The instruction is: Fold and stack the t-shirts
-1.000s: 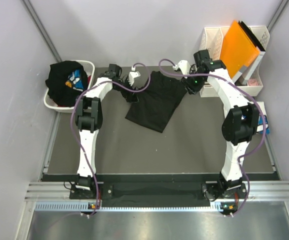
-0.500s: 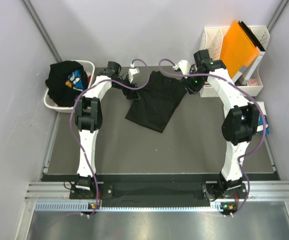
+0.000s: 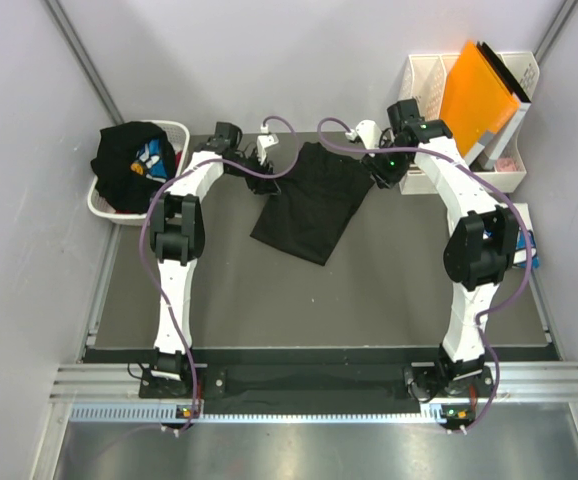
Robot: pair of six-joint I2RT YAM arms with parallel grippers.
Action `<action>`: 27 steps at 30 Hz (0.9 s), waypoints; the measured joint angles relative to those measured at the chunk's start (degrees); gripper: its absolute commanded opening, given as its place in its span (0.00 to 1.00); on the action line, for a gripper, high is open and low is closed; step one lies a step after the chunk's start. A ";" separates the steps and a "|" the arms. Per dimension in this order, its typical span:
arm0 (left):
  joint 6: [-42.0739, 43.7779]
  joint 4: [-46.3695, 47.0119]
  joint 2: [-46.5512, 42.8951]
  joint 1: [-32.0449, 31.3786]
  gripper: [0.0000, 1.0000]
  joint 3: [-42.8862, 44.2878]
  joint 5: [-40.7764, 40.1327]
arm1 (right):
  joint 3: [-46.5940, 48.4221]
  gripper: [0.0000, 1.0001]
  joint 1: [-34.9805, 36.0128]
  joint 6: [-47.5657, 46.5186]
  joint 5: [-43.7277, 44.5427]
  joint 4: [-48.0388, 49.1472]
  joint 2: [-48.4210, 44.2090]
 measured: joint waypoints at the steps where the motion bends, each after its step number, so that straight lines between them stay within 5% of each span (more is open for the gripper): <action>1: -0.11 0.33 0.00 0.00 0.51 -0.02 -0.04 | 0.00 0.36 0.00 -0.02 0.00 0.00 0.00; 4: -0.35 1.77 0.00 -0.11 0.48 -0.35 -0.26 | 0.00 0.36 0.00 0.00 0.00 0.00 0.00; 10: -1.09 3.41 0.04 -0.52 0.00 -0.68 -0.50 | 0.00 0.36 0.00 0.00 -0.02 -0.02 0.00; 27: 1.84 6.08 0.00 -2.21 0.00 -6.49 2.29 | -0.72 0.36 0.02 0.00 0.02 -0.09 -0.42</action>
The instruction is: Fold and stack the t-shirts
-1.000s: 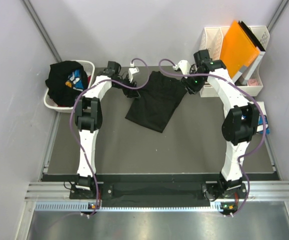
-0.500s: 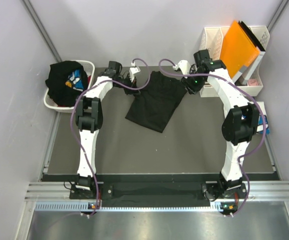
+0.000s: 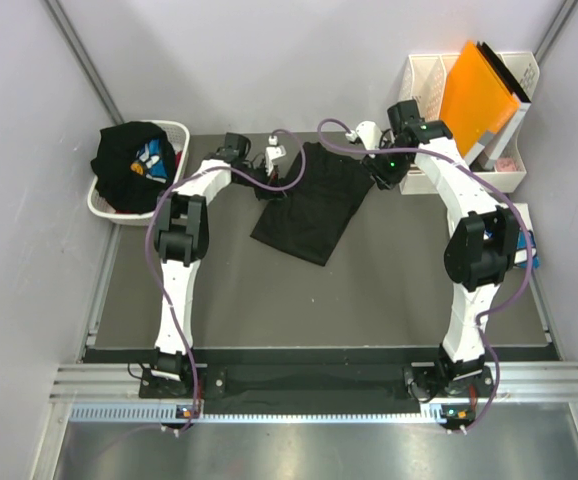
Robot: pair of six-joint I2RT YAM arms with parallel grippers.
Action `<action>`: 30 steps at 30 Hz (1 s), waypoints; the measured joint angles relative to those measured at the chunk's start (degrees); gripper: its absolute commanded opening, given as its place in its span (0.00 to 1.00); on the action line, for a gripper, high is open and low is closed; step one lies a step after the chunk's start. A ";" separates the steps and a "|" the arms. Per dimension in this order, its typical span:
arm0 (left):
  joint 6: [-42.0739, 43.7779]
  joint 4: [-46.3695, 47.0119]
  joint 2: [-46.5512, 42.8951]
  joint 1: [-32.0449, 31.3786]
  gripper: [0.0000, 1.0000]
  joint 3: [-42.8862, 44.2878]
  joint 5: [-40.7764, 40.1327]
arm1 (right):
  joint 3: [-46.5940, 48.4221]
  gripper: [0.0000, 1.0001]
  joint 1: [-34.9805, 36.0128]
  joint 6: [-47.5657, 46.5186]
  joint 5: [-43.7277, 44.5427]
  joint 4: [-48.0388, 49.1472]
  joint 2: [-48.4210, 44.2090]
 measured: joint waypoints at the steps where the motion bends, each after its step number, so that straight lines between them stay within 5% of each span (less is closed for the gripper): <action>1: 0.07 0.07 -0.07 0.00 0.00 -0.04 1.05 | -0.04 0.36 0.00 0.00 0.00 0.09 0.00; 21: -6.34 7.61 -5.09 0.31 0.00 -0.81 22.88 | -0.33 0.36 0.11 -0.04 0.39 0.07 -0.11; 26: -34.01 39.17 -4.83 1.09 0.00 -9.75 26.16 | -0.33 0.36 0.11 -0.13 0.39 0.07 -0.11; 30: -45.29 51.28 -3.80 1.38 0.00 -11.91 27.12 | -0.33 0.36 0.11 -0.44 0.39 0.07 -0.11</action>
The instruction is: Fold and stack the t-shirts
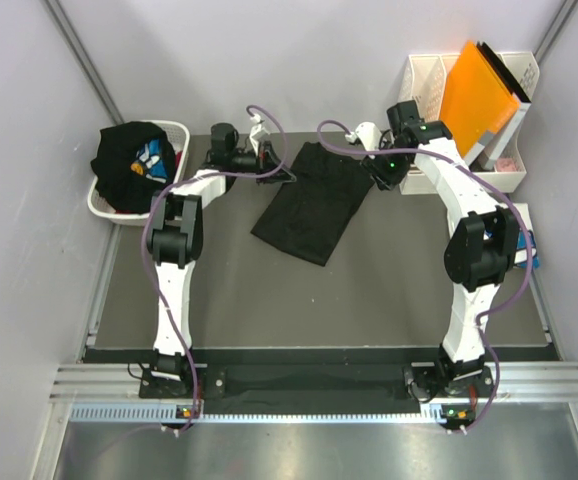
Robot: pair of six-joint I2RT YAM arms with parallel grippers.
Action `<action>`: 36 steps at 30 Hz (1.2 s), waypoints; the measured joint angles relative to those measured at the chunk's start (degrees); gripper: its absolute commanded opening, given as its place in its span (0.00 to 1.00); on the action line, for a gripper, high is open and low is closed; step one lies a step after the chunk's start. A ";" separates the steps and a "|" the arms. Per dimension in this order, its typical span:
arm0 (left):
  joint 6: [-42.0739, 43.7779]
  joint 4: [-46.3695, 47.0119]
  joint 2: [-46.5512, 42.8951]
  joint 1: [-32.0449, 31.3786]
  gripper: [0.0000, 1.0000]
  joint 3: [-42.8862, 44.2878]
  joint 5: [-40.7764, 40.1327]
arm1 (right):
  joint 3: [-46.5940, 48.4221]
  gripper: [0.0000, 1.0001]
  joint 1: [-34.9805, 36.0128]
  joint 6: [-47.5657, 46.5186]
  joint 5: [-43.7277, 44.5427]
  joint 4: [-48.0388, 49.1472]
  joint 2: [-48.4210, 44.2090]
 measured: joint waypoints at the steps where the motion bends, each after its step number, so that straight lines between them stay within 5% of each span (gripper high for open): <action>1: -1.18 1.27 0.04 0.00 0.00 0.02 0.20 | -0.02 0.36 0.00 -0.02 -0.02 0.00 0.00; 12: -5.68 4.59 4.87 0.04 0.00 8.35 1.44 | -2.23 0.36 0.02 -0.02 0.00 0.28 -0.42; 20: -0.66 -0.39 6.47 0.48 0.00 11.98 1.18 | -2.23 0.36 0.02 -0.02 0.02 0.46 -0.87; 24: 7.45 -4.85 6.45 0.46 0.00 12.15 -2.05 | -2.23 0.36 0.02 -0.02 0.04 0.46 -0.87; 30: 40.70 -29.77 5.16 -1.42 0.00 12.26 -12.44 | -2.21 0.36 0.02 0.00 0.24 0.44 -0.87; 36: 53.53 -39.95 5.18 -3.85 0.00 13.81 -16.33 | -2.21 0.36 0.02 0.00 0.63 0.44 -0.87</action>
